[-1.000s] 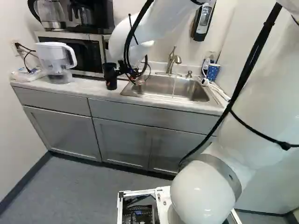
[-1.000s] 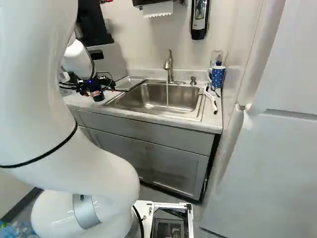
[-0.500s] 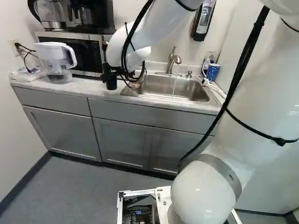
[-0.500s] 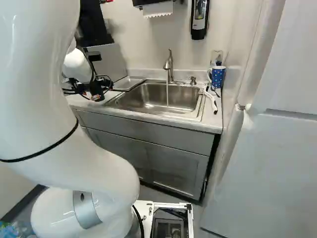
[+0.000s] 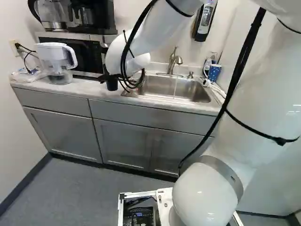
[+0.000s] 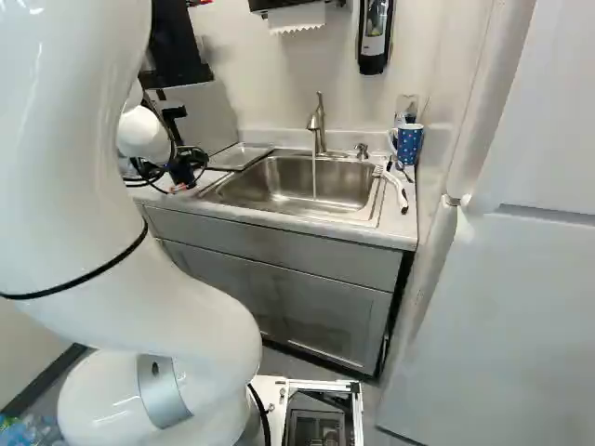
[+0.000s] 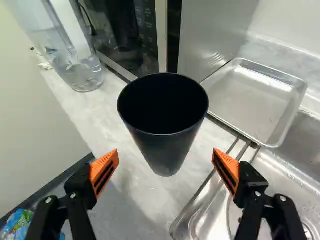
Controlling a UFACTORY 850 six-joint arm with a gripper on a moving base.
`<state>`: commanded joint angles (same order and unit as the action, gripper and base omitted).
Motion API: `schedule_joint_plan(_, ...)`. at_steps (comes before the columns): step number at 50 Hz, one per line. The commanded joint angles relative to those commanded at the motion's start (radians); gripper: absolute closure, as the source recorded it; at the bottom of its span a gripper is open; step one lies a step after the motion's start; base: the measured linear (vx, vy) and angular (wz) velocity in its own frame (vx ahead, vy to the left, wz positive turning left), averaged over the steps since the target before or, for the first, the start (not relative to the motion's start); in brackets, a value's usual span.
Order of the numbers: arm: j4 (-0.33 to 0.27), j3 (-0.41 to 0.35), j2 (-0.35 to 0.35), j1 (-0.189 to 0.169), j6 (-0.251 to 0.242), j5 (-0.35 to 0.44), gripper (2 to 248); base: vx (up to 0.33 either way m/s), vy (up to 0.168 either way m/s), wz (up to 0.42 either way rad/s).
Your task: Rinse the cup and place it in the tray
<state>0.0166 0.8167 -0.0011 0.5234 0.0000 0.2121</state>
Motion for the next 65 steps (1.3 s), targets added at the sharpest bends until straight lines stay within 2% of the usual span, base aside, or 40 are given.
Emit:
schedule_joint_plan(30,0.0,-0.059,-0.009,0.015,0.0,0.194,3,0.0,0.0,0.0)
schedule_joint_plan(65,0.0,-0.124,-0.024,0.007,0.0,0.421,3,0.0,0.0,0.0)
